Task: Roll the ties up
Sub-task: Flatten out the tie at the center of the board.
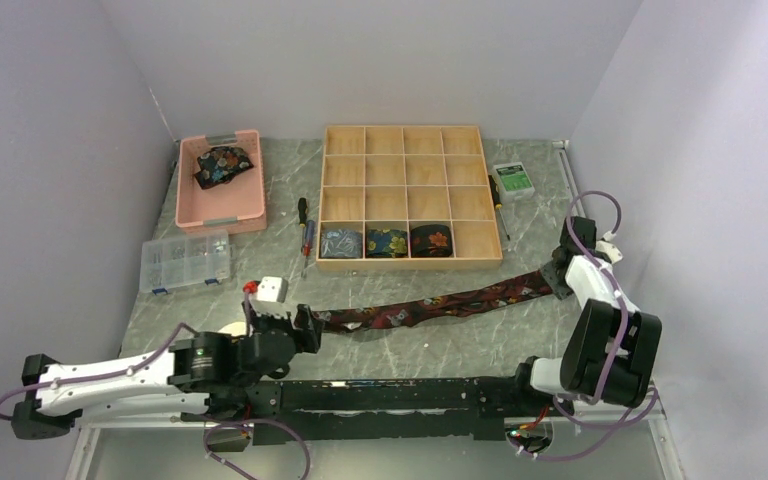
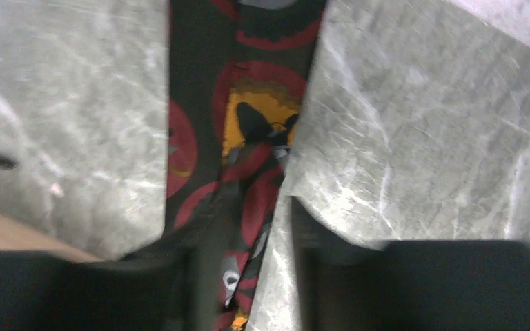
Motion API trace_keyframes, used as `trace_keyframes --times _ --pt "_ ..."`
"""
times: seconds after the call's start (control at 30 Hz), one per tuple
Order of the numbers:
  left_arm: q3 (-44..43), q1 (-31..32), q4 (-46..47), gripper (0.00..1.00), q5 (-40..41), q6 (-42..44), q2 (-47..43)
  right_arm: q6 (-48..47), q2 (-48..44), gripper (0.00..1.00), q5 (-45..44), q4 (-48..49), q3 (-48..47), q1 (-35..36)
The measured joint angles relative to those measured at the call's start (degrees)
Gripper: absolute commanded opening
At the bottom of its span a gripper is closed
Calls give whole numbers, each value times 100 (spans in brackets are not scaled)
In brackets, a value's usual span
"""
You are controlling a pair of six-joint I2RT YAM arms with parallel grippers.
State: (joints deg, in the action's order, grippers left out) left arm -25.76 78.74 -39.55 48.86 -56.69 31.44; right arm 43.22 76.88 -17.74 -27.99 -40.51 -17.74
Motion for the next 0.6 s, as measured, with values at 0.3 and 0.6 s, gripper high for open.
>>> trace_keyframes --times 0.3,0.6 --pt "-603 26 -297 94 52 291 -608 74 -1139 67 -46 -61 -157 1080" --pt "-1082 -730 -907 84 -645 -341 887 -522 -1622 57 1287 664 -306 3174"
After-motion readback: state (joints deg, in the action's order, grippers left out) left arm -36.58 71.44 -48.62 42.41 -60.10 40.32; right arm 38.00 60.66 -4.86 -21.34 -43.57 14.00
